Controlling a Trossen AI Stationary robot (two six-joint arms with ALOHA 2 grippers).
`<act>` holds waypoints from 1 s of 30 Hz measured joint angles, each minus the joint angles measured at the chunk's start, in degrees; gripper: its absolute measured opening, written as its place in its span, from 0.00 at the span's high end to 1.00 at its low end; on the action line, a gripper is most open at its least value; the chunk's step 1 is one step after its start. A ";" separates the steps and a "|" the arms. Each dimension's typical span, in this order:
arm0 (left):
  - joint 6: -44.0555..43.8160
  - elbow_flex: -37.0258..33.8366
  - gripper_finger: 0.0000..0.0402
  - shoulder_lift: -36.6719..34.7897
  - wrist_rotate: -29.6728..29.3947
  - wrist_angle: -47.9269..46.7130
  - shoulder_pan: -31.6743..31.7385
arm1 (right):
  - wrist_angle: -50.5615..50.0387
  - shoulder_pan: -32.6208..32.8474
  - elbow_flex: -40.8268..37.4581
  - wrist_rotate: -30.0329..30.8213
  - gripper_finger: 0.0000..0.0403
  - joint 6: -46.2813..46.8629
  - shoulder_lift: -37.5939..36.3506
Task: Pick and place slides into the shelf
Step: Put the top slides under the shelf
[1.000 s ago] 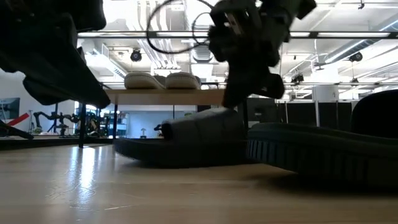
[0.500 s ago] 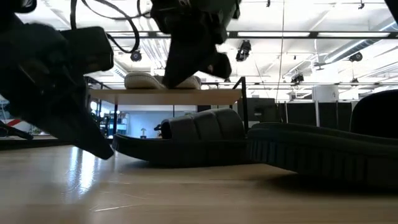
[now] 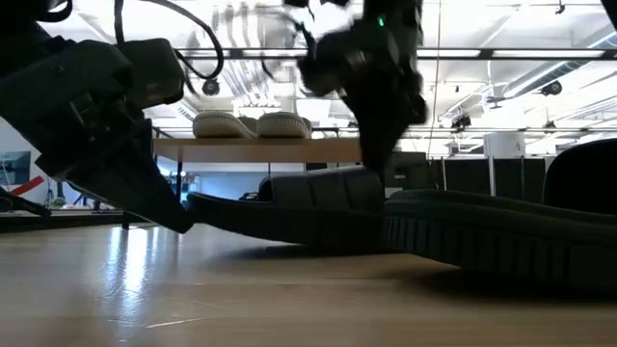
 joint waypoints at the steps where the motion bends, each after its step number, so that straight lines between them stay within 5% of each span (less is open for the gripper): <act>1: 0.00 0.00 1.00 -0.03 -0.01 -0.01 0.00 | 1.02 -0.07 -1.25 -1.11 0.98 0.54 -0.04; 7: 0.01 -0.08 1.00 -0.07 0.68 -2.86 0.28 | 14.79 0.15 -4.85 -9.62 0.98 1.24 -0.11; 15: -11.45 0.32 1.00 -1.65 -1.15 -18.62 1.42 | 22.25 0.04 -2.44 -10.10 0.98 3.19 -0.28; 24: -12.56 0.14 1.00 -11.12 -6.43 -28.15 1.55 | 33.78 0.14 -1.75 -17.77 0.98 3.89 3.91; 30: -12.60 0.28 1.00 -18.12 -6.75 -33.86 1.41 | 36.97 0.37 6.39 -19.54 0.98 -0.50 9.27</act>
